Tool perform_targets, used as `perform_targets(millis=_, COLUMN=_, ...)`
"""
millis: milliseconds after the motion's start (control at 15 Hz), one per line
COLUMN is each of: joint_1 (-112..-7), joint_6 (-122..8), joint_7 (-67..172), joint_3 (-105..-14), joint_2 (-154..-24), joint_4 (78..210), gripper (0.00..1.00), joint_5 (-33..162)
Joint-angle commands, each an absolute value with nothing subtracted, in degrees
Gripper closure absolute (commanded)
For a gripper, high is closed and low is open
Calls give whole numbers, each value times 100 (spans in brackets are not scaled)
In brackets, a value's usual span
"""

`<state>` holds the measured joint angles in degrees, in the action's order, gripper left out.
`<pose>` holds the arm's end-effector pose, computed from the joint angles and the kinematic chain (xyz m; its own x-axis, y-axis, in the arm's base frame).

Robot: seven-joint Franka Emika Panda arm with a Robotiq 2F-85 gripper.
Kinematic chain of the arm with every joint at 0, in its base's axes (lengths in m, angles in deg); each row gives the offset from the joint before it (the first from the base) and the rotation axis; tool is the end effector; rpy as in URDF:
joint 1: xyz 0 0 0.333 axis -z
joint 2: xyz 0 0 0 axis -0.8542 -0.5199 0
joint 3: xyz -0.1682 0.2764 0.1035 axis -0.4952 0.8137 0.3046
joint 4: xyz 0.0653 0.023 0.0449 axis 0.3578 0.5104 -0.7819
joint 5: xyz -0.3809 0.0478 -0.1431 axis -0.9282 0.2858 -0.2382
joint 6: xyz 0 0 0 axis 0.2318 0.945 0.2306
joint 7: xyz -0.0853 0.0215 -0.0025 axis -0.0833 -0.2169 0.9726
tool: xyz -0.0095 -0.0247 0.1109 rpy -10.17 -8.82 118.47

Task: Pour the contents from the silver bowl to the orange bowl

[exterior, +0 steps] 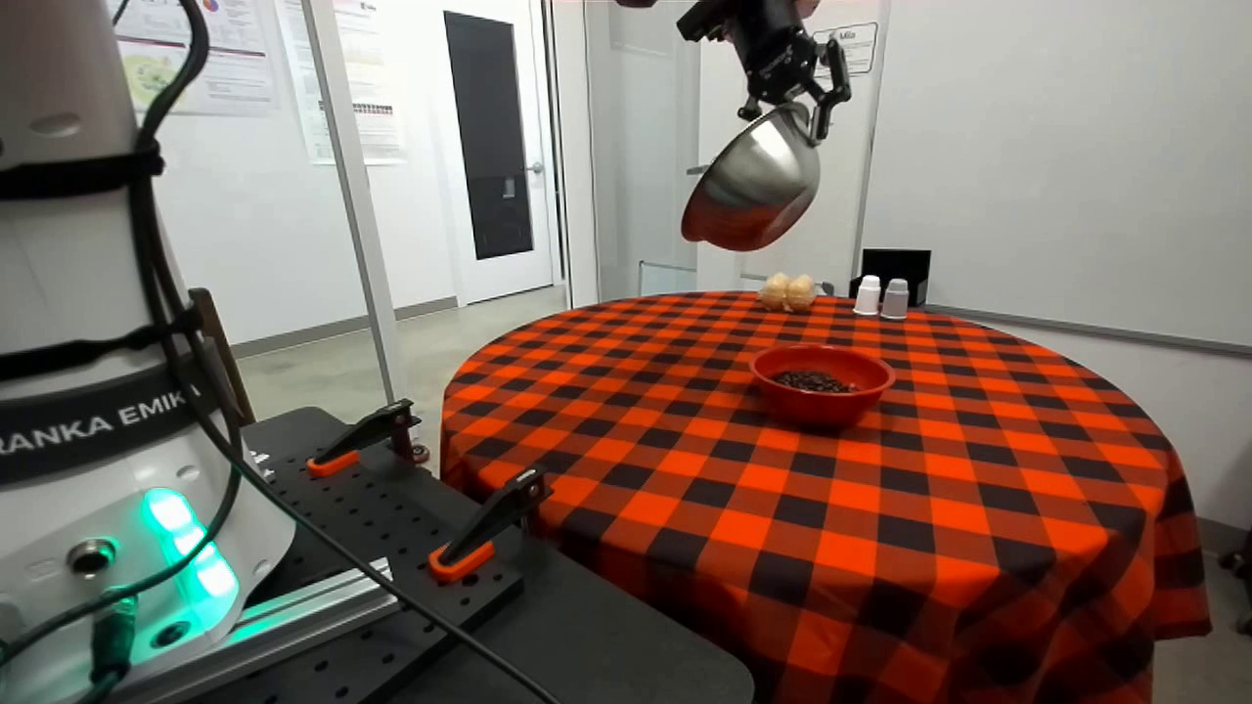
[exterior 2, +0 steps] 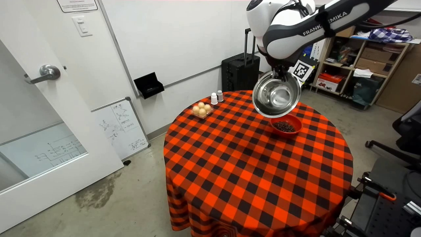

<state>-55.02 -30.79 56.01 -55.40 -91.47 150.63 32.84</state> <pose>0.6519 -0.0897 0.3955 0.9886 -0.0005 -0.1508 0.0798 -0.8470 0.5256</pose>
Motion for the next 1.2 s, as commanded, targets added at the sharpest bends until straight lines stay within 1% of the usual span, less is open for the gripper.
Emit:
perform_targets(millis=0, joint_1=-5601, joint_6=-3580, joint_7=5223, joint_3=-5439, joint_2=-9251, joint_4=15017, gripper=98, joint_5=4339)
perform_targets(millis=400, joint_1=-5574, joint_6=-4835, joint_7=4337, joint_3=-5128, joint_2=-9671, joint_4=15249, gripper=98, joint_5=6086)
perform_targets(millis=733, joint_1=-5221, joint_6=-5638, joint_7=2794, joint_3=-4663, joint_2=-10309, joint_4=15487, gripper=98, joint_5=7511)
perform_targets(millis=867, joint_1=-4987, joint_6=-5629, joint_7=2076, joint_3=-4410, joint_2=-10554, joint_4=15515, gripper=98, joint_5=7978)
perform_targets(millis=1133, joint_1=-4543, joint_6=-4989, joint_7=849, joint_3=-4035, joint_2=-10988, joint_4=15372, gripper=98, joint_5=8512)
